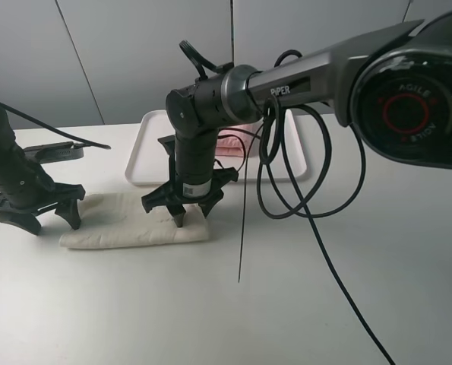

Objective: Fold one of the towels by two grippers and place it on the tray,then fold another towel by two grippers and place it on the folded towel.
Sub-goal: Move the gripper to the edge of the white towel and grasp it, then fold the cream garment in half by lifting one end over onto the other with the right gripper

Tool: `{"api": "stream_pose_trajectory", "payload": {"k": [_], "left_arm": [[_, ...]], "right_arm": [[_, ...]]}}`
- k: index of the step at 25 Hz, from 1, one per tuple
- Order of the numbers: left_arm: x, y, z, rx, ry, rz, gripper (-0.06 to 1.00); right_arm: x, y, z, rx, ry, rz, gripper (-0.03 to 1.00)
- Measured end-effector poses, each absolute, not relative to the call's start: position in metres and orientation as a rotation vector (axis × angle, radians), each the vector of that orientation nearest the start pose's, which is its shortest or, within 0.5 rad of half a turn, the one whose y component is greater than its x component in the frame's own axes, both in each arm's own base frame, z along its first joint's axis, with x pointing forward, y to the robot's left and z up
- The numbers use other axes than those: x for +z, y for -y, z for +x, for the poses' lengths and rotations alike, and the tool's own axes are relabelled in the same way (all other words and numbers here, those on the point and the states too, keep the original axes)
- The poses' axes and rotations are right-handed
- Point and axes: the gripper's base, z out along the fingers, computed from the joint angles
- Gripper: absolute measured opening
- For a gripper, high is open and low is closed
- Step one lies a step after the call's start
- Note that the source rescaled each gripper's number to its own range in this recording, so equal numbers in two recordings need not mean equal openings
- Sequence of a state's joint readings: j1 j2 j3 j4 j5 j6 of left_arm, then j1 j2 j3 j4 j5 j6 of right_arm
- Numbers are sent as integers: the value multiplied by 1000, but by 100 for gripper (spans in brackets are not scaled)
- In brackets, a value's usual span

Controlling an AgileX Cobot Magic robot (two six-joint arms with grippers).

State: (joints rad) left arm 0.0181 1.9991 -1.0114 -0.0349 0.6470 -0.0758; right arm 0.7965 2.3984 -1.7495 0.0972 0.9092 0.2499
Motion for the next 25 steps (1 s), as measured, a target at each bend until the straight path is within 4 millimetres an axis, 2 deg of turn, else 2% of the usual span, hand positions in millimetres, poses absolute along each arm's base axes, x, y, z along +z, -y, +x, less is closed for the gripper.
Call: {"api": "stream_pose_trajectory", "payload": {"k": [6, 7, 19, 25], "left_arm": [[90, -4, 327, -34, -3113, -189, 88], [90, -4, 327, -34, -3113, -189, 88], [90, -4, 327, -34, -3114, -173, 88], [90, -4, 327, -34, -3114, -168, 88]], "right_arm": [[77, -347, 316, 216, -2984, -801, 14], [77, -347, 316, 214, -2977, -813, 12], [77, -350, 313, 180, -2946, -892, 12], [92, -350, 309, 171, -2926, -929, 12]]}}
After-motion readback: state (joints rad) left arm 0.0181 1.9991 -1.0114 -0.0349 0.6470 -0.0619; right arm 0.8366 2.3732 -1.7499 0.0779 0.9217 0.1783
